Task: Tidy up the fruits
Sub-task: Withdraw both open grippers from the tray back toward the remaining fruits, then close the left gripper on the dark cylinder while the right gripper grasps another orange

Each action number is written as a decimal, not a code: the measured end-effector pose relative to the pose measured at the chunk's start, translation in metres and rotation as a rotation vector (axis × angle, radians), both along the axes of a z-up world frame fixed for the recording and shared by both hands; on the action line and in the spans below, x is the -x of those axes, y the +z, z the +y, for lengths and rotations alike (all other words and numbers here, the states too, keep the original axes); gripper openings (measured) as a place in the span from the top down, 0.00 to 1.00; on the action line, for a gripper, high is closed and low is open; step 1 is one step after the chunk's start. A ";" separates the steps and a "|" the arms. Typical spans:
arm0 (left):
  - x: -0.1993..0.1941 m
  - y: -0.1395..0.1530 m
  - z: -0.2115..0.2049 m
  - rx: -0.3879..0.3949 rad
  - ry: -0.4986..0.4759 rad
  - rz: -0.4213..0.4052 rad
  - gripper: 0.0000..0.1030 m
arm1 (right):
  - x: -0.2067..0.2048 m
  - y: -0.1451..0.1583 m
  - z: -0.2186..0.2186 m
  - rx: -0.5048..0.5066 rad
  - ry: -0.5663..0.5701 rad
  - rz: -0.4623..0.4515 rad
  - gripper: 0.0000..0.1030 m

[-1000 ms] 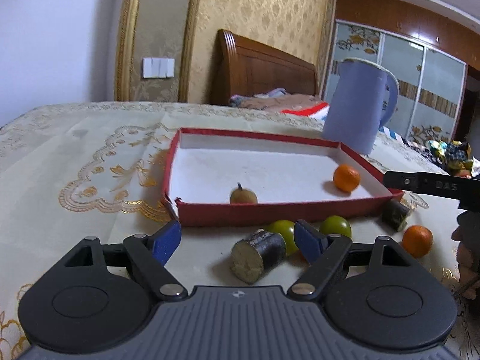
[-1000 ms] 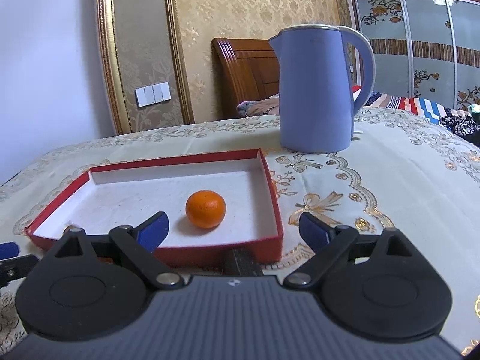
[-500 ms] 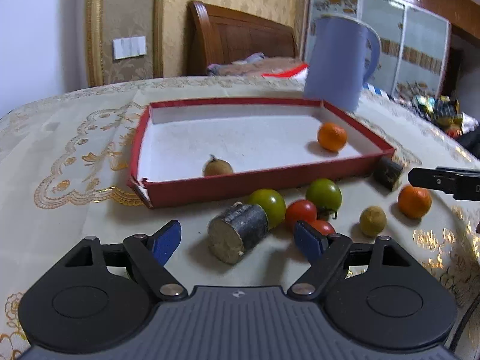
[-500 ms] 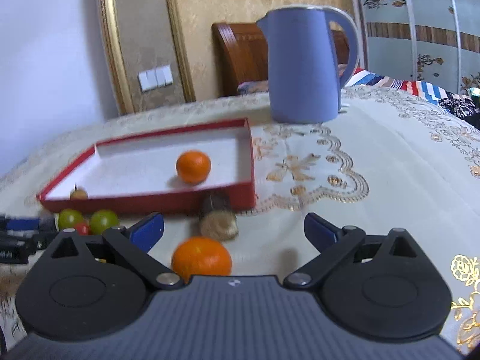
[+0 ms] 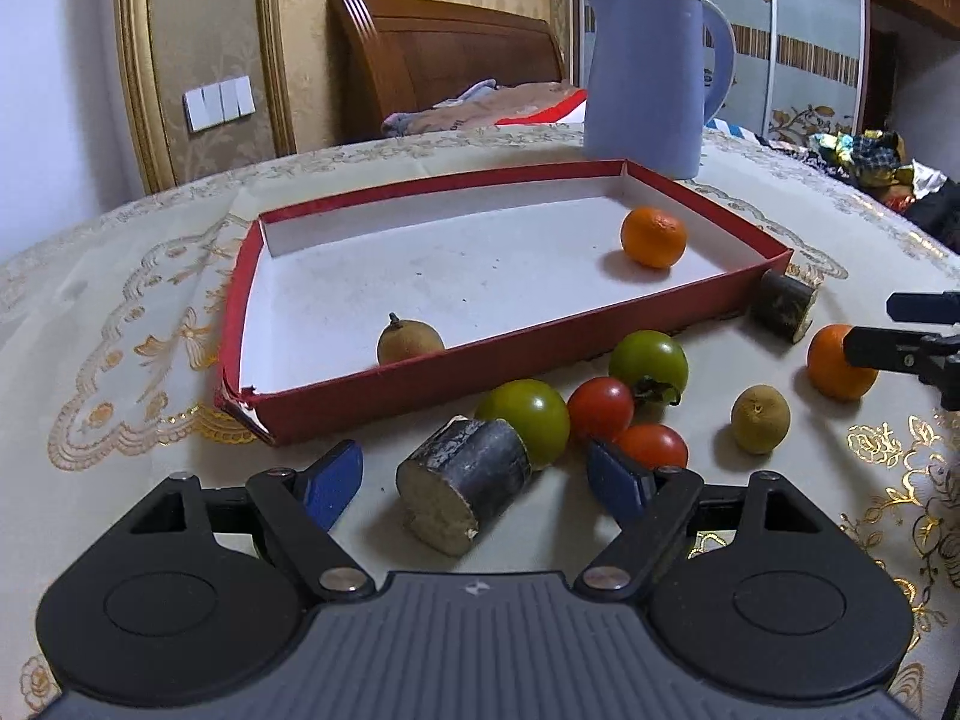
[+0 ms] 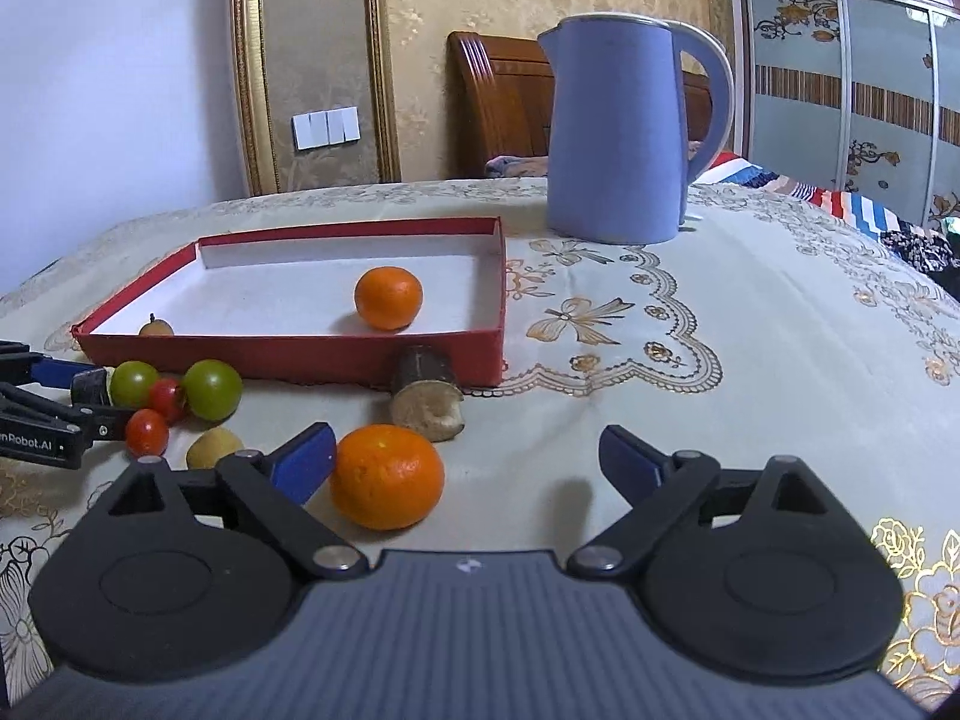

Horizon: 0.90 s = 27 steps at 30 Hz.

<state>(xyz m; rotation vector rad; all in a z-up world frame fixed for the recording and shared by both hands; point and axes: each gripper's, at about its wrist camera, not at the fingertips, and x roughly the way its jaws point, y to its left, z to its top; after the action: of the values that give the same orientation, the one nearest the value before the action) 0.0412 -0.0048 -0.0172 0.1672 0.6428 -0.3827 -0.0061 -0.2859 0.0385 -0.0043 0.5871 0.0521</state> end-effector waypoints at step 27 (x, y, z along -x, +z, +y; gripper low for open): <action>0.011 0.003 0.017 0.020 0.115 -0.024 0.60 | -0.002 0.000 0.026 0.105 0.079 0.019 0.18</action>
<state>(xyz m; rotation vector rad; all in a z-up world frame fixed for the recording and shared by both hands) 0.0302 0.0117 -0.0141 0.1153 0.6217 -0.2761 -0.0037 -0.2597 0.0382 -0.1291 0.6083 0.0983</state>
